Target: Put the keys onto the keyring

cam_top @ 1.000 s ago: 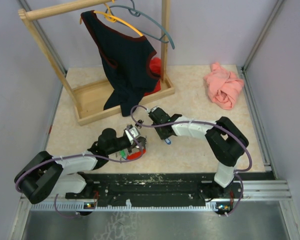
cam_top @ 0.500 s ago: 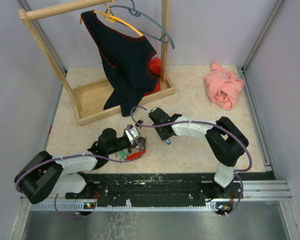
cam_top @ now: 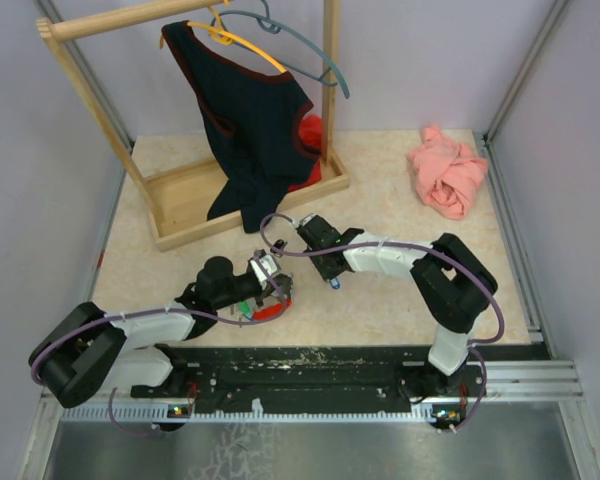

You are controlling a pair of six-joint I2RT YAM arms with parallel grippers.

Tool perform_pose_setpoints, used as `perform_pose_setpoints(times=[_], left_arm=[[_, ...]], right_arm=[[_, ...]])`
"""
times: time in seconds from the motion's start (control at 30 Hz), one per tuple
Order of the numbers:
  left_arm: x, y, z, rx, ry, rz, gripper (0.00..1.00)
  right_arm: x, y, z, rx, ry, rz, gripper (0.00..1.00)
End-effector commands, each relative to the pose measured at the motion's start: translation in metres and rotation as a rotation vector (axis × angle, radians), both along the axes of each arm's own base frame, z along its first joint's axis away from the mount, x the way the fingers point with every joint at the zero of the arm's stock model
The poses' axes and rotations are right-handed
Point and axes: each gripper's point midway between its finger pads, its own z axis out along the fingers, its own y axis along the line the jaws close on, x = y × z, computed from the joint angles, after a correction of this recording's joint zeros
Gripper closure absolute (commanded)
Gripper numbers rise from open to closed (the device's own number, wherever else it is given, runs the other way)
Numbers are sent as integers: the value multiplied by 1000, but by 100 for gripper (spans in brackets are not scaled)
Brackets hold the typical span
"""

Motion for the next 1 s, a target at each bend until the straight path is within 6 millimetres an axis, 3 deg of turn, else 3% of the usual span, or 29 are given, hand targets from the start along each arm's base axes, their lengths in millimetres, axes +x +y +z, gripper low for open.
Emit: perform_pose_setpoints(times=[0.0,0.03,0.17,0.27,0.47,0.63,0.97], left_arm=[[4,-7,17,-33,-34,-25,99],[3,-8,18,-33,-36,-28,99],[-2,-10,19,-39,-38,-57,99],[-5,-11,22,-44,-46,-77,99],[-15,-11,27,-51,-72,-127,99],[-21,-12,30,-56,-90,-163,99],[-31,-18,24,-43,-79,-239,99]], right_arm=[[6,10,25,48,-89,91,100],[5,11,28,58,-101,121,100],[1,25,72,215,-231,248,100],[-5,32,94,313,-313,319,100],[-28,42,124,461,-413,480,100],[-50,48,128,534,-448,633,100],[-73,52,147,613,-569,819,100]])
